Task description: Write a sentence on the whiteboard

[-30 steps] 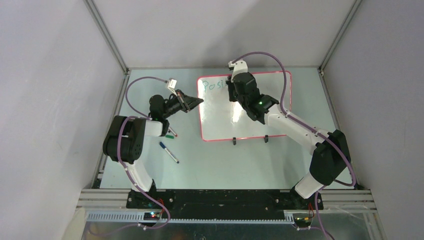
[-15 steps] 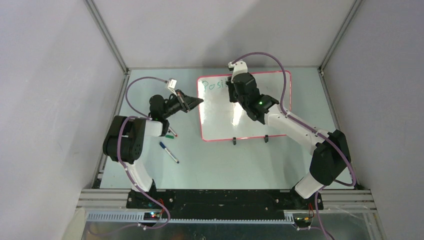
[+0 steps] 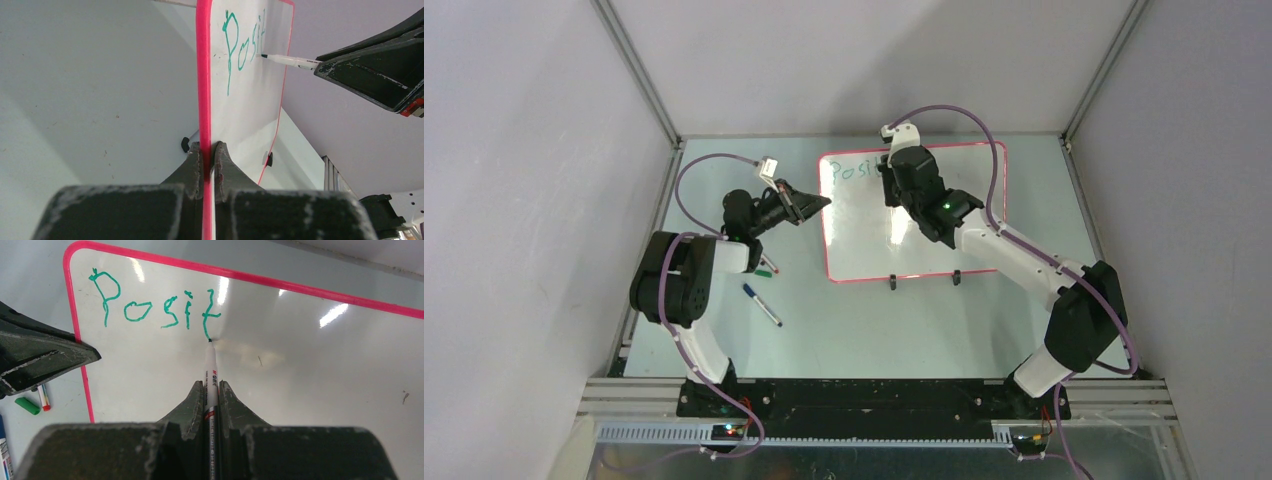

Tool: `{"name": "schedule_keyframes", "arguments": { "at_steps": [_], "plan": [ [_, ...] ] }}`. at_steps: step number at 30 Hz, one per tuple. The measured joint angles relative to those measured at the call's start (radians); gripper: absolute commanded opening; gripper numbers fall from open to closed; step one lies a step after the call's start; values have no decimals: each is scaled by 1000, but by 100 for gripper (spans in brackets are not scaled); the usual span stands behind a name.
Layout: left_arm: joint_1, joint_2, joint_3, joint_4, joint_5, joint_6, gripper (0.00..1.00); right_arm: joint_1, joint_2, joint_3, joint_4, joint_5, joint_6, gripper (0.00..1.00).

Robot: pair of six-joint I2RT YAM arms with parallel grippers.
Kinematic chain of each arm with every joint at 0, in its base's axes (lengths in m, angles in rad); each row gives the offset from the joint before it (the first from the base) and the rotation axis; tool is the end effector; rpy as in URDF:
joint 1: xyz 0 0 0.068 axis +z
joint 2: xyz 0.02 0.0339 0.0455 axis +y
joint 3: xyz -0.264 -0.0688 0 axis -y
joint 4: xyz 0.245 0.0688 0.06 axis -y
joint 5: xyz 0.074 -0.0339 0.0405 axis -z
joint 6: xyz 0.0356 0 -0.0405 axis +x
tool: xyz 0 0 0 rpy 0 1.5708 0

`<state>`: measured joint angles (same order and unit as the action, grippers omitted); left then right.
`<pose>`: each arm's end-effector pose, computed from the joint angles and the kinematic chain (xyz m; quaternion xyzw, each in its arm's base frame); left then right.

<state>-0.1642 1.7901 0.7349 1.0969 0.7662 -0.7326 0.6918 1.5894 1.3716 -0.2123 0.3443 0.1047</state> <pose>0.3413 -0.0816 0.1918 0.0789 0.6919 -0.5234 0.4910 0.2963 0.2298 0.3383 -0.1514 0.8206 0.0734 0.5462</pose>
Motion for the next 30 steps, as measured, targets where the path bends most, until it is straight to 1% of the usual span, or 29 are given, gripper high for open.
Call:
{"name": "schedule_keyframes", "arguments": {
  "at_steps": [18, 23, 27, 30],
  "plan": [
    [0, -2, 0, 2, 5, 0, 0, -6, -26, -1, -11, 14, 0, 0],
    [0, -3, 0, 1, 6, 1, 0, -6, -114, -66, 41, 9, -1, 0],
    [0, -4, 0, 1, 6, 1, 3, -6, -193, -130, 99, 6, -2, 0],
    [0, -4, 0, 1, 7, 1, 5, -7, -210, -152, 136, 6, -2, 0]
  ]
}}
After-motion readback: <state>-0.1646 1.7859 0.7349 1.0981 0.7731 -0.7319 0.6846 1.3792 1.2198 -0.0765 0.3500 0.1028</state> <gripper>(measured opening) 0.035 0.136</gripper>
